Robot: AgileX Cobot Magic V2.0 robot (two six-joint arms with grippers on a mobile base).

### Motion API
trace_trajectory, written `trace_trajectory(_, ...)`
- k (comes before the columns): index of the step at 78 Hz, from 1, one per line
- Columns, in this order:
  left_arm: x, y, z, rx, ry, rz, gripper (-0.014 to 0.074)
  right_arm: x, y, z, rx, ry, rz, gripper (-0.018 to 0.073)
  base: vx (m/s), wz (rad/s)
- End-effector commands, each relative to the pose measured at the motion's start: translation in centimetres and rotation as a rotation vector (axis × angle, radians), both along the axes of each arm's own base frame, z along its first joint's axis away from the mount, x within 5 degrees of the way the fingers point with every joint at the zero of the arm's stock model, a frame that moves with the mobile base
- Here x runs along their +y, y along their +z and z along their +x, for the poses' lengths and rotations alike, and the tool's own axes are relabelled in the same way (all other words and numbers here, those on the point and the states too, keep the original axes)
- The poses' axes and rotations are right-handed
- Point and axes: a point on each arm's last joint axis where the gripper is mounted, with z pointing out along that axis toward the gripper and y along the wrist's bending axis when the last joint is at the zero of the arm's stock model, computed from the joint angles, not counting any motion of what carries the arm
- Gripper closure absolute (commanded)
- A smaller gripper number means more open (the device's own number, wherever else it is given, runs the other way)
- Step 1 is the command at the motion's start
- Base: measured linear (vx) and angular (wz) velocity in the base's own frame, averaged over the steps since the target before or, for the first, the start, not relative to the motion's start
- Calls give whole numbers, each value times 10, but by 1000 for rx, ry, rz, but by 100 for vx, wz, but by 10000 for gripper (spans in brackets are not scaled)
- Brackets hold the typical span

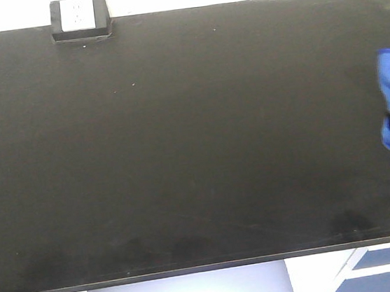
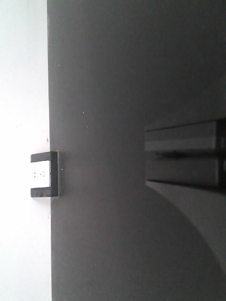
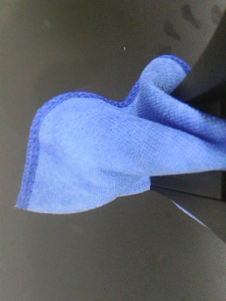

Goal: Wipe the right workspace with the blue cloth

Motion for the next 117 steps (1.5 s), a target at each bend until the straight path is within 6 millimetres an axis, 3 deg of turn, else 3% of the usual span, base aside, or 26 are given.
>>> trace_trajectory(1,1,16,-1,-115,8,-14,603,0,9,29,-37,5,2,564,0,0)
trace_trajectory(12,1,16,-1,-115,8,-14,603,1,-20,67,52,1,28,564,0,0)
trace_trajectory(27,1,16,-1,-115,8,-14,603,-1,-70,100,138,2,17,564,0,0)
trace_trajectory(40,1,16,-1,-115,8,-14,603,-1,-104,114,200,9,10,564,0,0)
trace_trajectory(57,1,16,-1,-115,8,-14,603,6,-124,119,254,19,28,564,0,0)
trace_trajectory(66,1,16,-1,-115,8,-14,603,39,-125,118,241,120,27,563,0,0)
trace_trajectory(79,1,16,-1,-115,8,-14,603,119,-121,104,181,334,44,563,0,0)
trace_trajectory(86,1,16,-1,-115,8,-14,603,147,-119,97,136,403,57,563,0,0)
trace_trajectory(90,1,16,-1,-115,8,-14,603,151,-118,96,122,420,53,563,0,0)
trace_trajectory(96,1,16,-1,-115,8,-14,603,146,-119,98,125,423,31,562,0,0)
trace_trajectory(103,1,16,-1,-115,8,-14,603,120,-127,107,170,376,-8,562,0,0)
trace_trajectory(117,1,16,-1,-115,8,-14,603,17,-145,125,267,100,-20,562,0,0)
